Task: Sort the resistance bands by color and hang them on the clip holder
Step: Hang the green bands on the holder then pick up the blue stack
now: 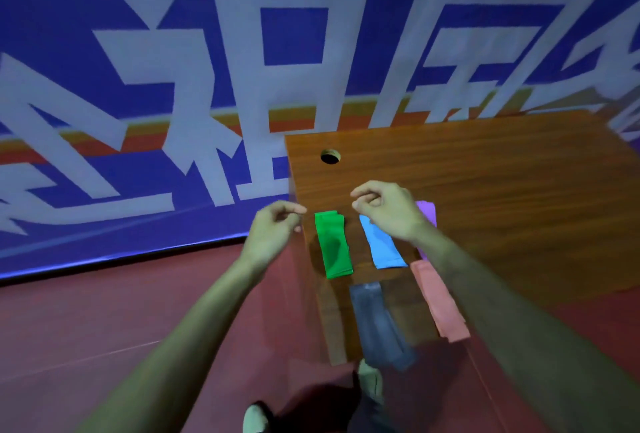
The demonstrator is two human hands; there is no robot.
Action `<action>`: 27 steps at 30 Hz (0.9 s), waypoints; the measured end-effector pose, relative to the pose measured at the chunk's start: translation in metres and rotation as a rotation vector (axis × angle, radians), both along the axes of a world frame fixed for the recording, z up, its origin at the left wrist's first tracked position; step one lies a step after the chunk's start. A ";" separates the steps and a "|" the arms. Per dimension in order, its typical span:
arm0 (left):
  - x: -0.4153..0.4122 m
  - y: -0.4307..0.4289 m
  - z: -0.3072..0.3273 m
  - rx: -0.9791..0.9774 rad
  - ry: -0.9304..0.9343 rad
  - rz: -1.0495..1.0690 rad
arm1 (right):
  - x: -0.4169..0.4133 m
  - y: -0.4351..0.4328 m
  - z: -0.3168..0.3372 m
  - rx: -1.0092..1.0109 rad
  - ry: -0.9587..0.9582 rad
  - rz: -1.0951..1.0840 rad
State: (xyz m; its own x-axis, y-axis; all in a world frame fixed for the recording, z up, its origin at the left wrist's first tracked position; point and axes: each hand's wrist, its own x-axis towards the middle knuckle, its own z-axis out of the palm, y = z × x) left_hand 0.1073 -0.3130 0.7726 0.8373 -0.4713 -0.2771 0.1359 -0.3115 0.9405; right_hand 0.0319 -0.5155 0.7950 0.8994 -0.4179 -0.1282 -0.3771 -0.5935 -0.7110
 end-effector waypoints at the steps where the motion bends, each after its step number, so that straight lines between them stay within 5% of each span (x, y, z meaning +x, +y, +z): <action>1: -0.004 -0.007 -0.007 -0.004 0.034 -0.002 | 0.000 -0.004 -0.008 0.023 0.005 -0.010; 12: -0.003 -0.106 -0.057 0.258 0.110 0.221 | 0.027 -0.108 -0.109 0.349 0.116 0.068; 27: 0.018 -0.137 -0.126 0.619 0.161 0.356 | 0.052 -0.099 -0.159 0.612 0.354 0.145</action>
State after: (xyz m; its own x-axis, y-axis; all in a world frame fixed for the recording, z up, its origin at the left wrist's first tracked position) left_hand 0.1252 -0.4500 0.6468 0.8372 0.1043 -0.5369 0.4494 -0.6908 0.5665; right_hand 0.0835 -0.6145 0.6360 0.8014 -0.0572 -0.5954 -0.5942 -0.1897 -0.7816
